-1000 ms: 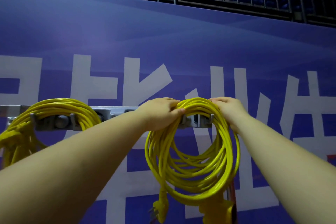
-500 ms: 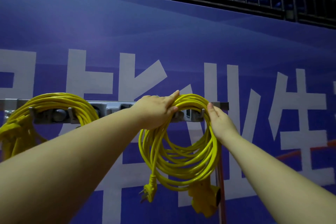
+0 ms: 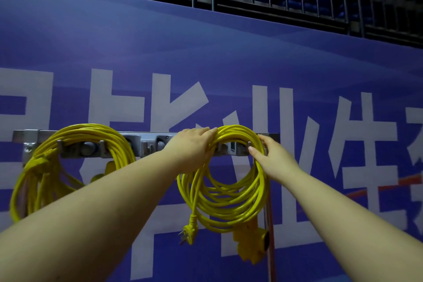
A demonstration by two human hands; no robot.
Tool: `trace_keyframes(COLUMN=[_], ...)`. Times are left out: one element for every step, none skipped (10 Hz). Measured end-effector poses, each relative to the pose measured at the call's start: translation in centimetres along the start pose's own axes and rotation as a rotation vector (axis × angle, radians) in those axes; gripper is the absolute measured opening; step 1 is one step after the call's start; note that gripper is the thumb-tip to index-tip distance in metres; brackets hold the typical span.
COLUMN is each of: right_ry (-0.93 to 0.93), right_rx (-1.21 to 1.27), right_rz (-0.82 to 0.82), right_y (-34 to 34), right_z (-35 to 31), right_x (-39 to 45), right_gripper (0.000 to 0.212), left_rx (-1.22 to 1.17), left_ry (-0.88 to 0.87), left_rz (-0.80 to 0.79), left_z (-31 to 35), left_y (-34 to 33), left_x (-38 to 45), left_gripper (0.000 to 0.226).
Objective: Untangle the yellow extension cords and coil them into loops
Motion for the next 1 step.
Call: trace_keyframes(right_ry=[-0.017], right_rx=[-0.084], right_rz=[-0.002], right_y=[0.59], right_z=[-0.21], right_x=[-0.90], right_gripper=[0.063], left_rx=[0.083], left_ry=[-0.004], left_rz=[-0.041], left_z=[-0.21], left_y=[0.23], left_x=[-1.45], left_gripper=[0.057])
Point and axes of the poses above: each hand's wrist, its own x-axis towards the middle knuckle, its own y-axis out of the back of the hand, z = x × y, the point moved 1 cm from there along x, towards the middle knuckle, and after that the axes turned 10 degrees about -y, right-handed, at the moved point
